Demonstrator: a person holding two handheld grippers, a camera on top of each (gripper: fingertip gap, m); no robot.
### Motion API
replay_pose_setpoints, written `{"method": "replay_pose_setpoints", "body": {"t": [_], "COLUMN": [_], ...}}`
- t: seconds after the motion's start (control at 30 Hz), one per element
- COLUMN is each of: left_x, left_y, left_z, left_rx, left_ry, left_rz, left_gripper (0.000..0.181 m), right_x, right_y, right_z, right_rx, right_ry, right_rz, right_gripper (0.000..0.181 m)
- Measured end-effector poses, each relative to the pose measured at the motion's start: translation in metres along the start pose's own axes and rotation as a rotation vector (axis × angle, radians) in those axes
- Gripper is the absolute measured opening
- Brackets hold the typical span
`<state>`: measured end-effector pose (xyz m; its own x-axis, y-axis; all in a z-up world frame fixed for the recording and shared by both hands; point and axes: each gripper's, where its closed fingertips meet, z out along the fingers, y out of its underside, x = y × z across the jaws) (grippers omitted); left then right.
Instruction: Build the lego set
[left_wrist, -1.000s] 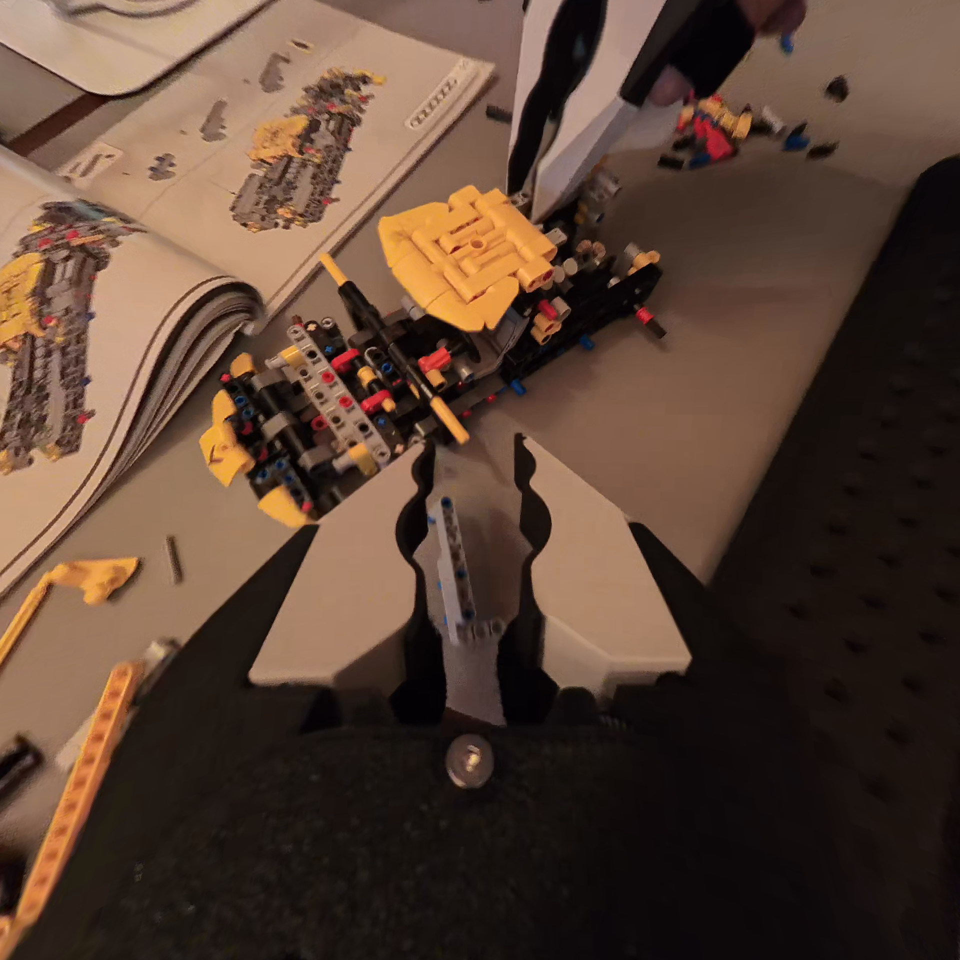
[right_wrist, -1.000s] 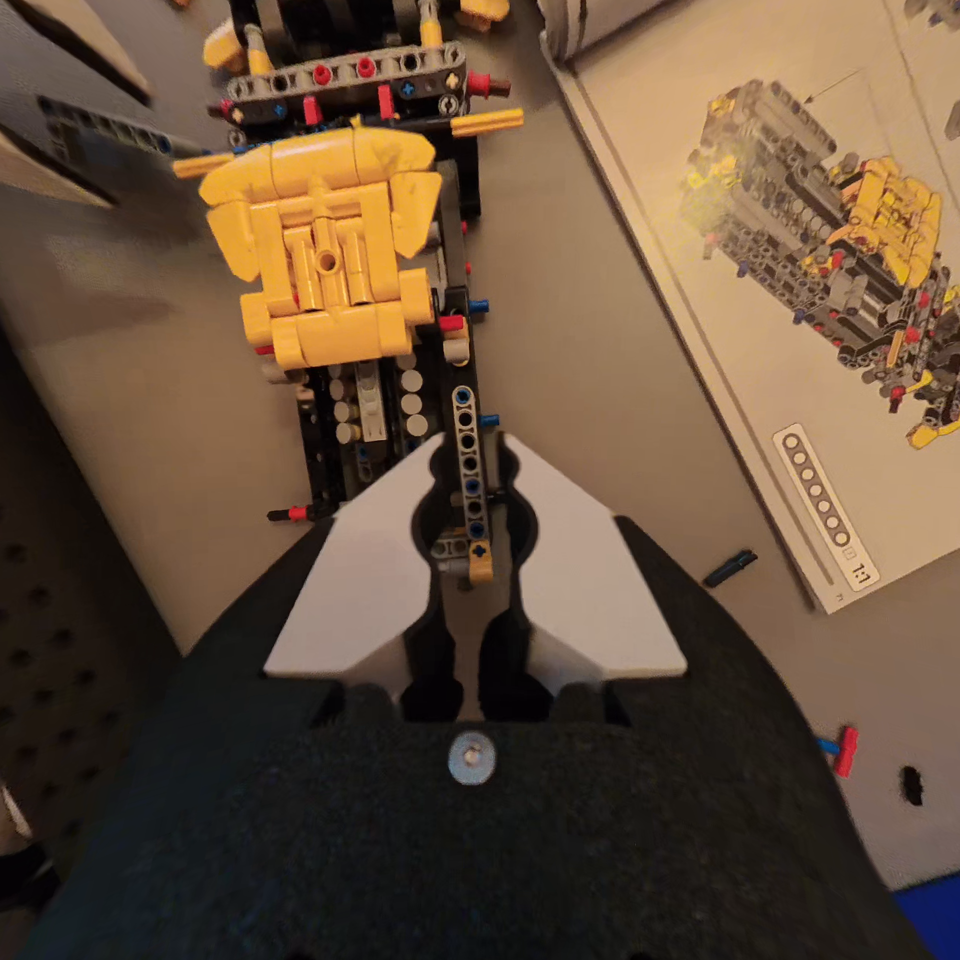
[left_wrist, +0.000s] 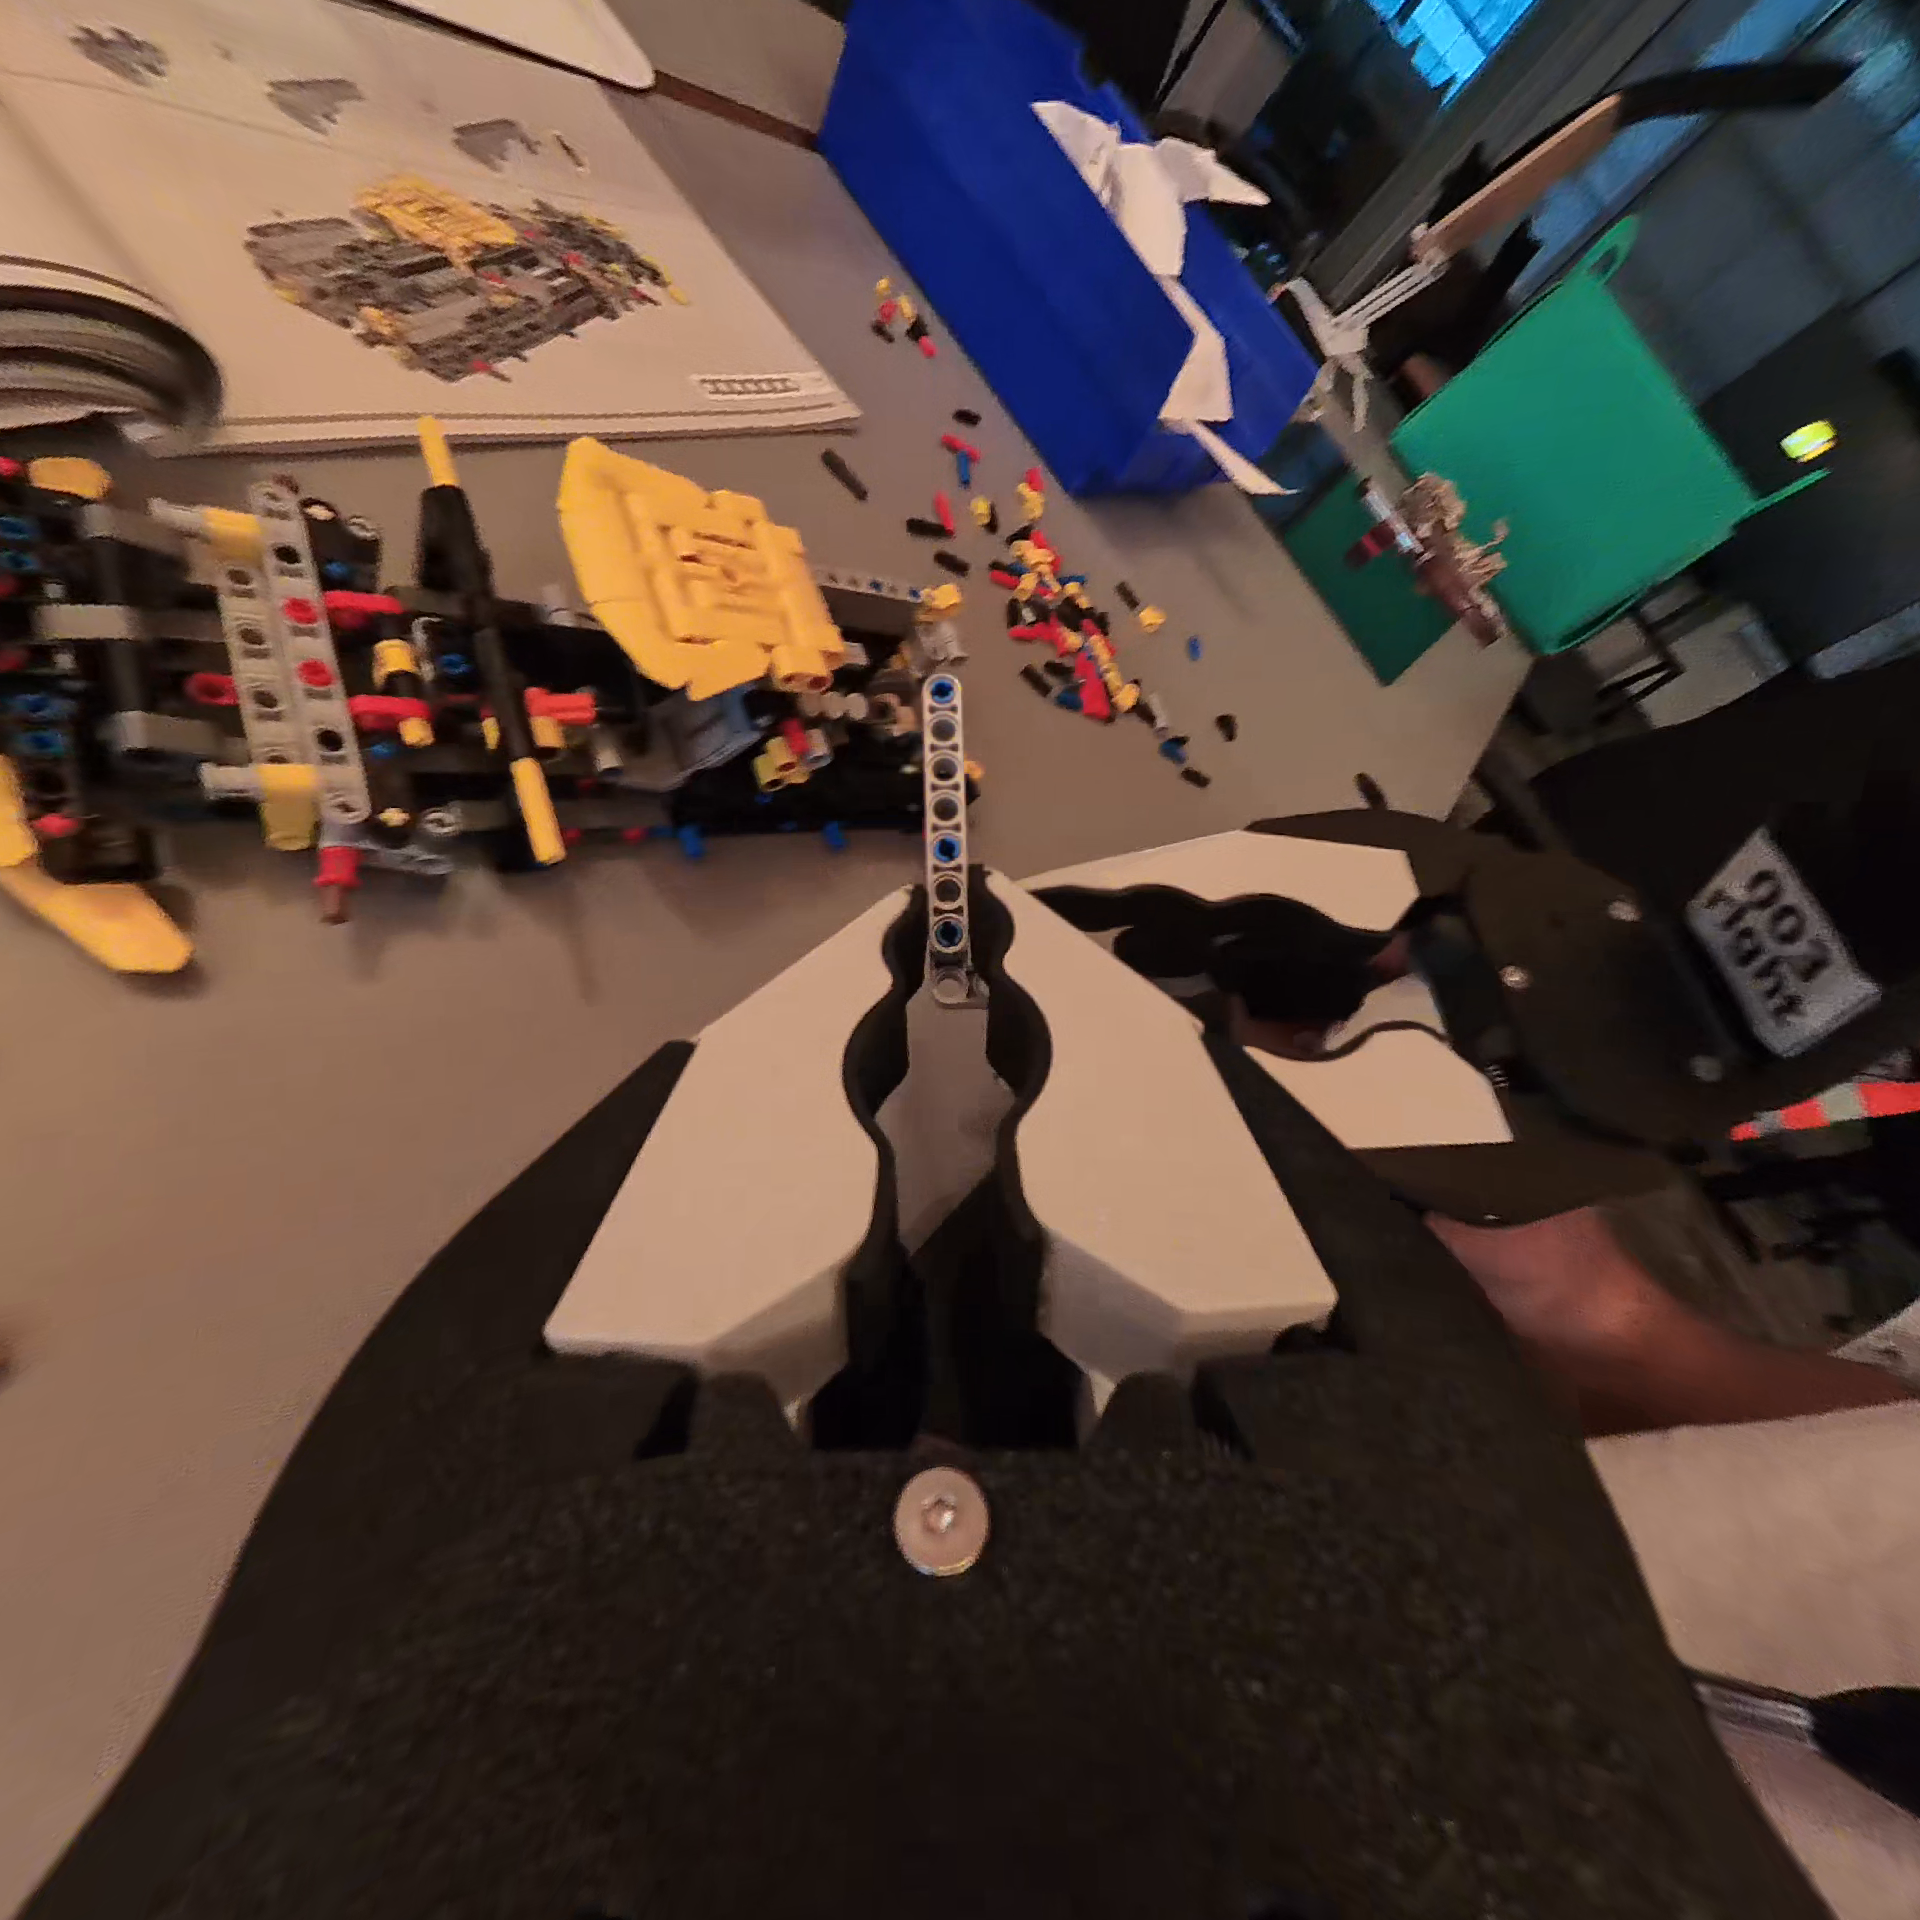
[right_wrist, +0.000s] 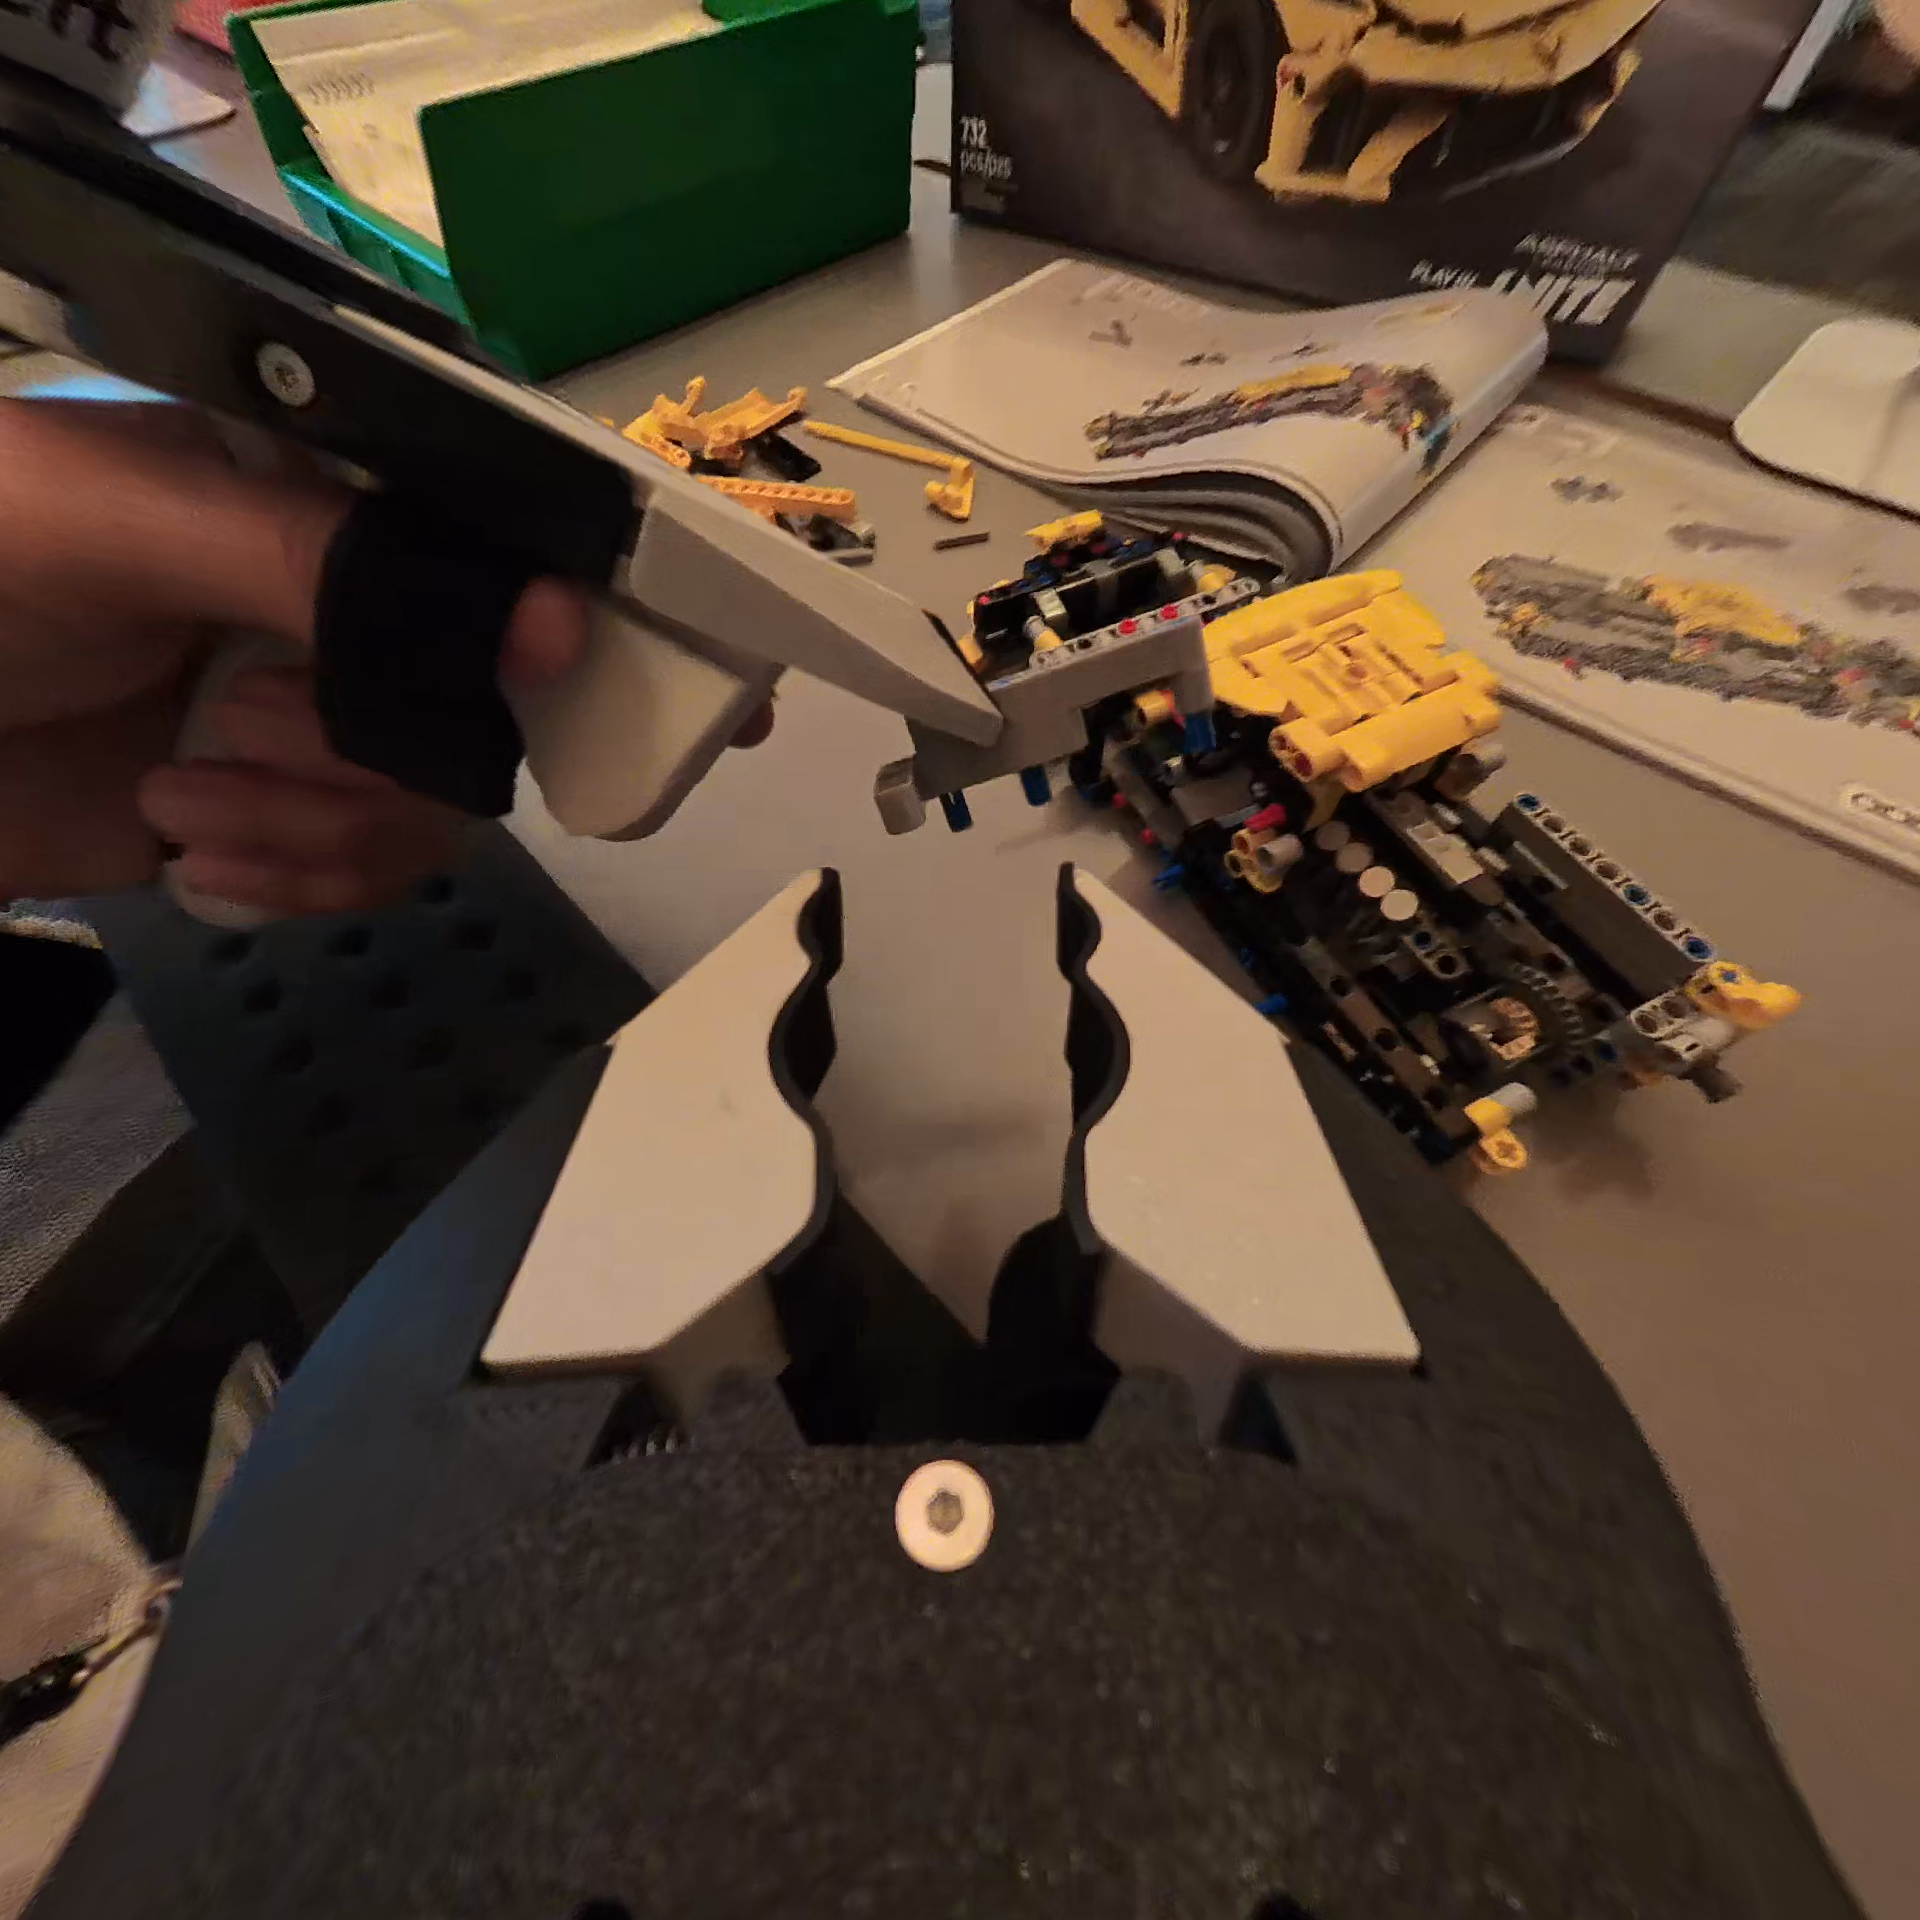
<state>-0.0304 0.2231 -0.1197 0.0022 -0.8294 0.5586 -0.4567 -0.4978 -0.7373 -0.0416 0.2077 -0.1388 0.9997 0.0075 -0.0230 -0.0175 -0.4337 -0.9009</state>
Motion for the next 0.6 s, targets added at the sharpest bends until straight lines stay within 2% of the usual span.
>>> {"method": "replay_pose_setpoints", "body": {"t": [0.2, 0.43, 0.47, 0.6], "left_x": [0.017, 0.019, 0.019, 0.026], "left_y": [0.006, 0.011, 0.012, 0.010], "left_z": [0.012, 0.021, 0.023, 0.025], "left_rx": [-0.015, -0.054, -0.065, -0.093], "left_ry": [0.109, 0.072, 0.073, 0.139], "left_rz": [-0.085, 0.002, 0.017, 0.173], "left_gripper": [0.007, 0.008, 0.009, 0.012], "right_x": [0.002, 0.007, 0.007, 0.014], "right_y": [-0.004, 0.005, 0.006, 0.008], "right_z": [-0.009, -0.013, -0.014, -0.021], "right_rx": [0.046, 0.013, 0.000, -0.008], "right_ry": [-0.070, -0.119, -0.140, -0.249], "right_rz": [0.008, -0.029, -0.040, -0.081], "right_gripper": [0.022, 0.015, 0.008, 0.007]}}
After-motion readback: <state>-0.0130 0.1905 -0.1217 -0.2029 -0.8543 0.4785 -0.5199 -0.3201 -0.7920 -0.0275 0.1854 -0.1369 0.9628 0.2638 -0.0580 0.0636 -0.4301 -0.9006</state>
